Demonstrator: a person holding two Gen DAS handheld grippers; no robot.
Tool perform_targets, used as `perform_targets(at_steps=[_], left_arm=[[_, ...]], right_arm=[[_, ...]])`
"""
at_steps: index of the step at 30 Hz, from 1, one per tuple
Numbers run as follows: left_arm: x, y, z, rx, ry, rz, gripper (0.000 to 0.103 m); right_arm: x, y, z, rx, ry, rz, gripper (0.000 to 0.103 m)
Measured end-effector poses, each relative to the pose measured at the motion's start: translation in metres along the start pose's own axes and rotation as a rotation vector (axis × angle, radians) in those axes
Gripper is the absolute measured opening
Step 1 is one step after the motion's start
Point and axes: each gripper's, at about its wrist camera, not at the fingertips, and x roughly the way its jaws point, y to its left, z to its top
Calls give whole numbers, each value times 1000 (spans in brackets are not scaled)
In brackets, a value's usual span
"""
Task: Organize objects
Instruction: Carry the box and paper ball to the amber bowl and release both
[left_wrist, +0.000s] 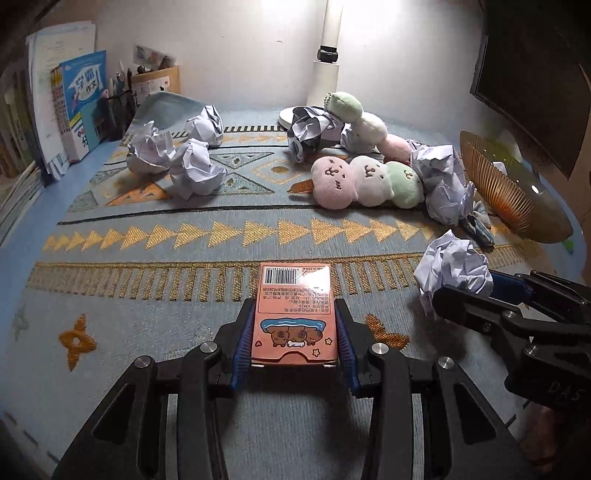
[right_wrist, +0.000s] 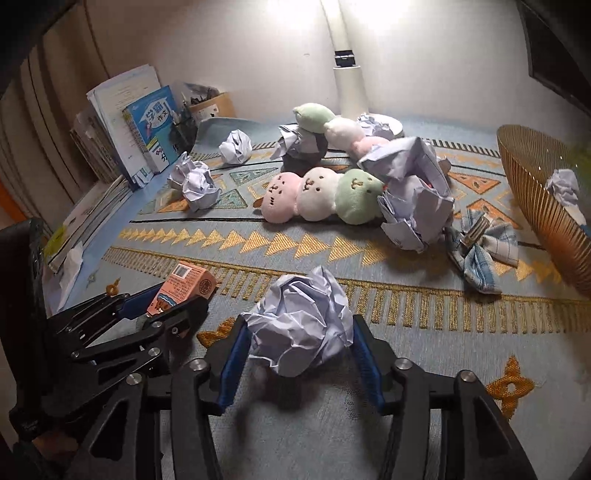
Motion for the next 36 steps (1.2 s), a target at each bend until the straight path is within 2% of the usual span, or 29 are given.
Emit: perform_targets(at_steps=[4,15,19,22,24,28,36], left_arm=[[0,-8,-3,46,-14,48,37],[-1,-6,-5,46,-19,51,38],[-1,-7,-5,51,-21,59,38],[-1,-7,-5,49,-21,58,38],[-2,-6,-6,41,-21,54,37],[-12,-11,-1,-5,-15,-21,37],[-63,-91,57,77,-193,-182,37]], right_arm=[[-3,-3,-3,17,-8,19,67],[-6,-4,-10,49,-60,1,67],[-9,-1,-10,52,-80,-28,49],[-18,7,-9,18,-103,-78,47],[-31,6,-6,14,-115,-72,47],[-81,-5,6,14,-210,-114,47],[-177,-75,36,104,-369,-243,47]])
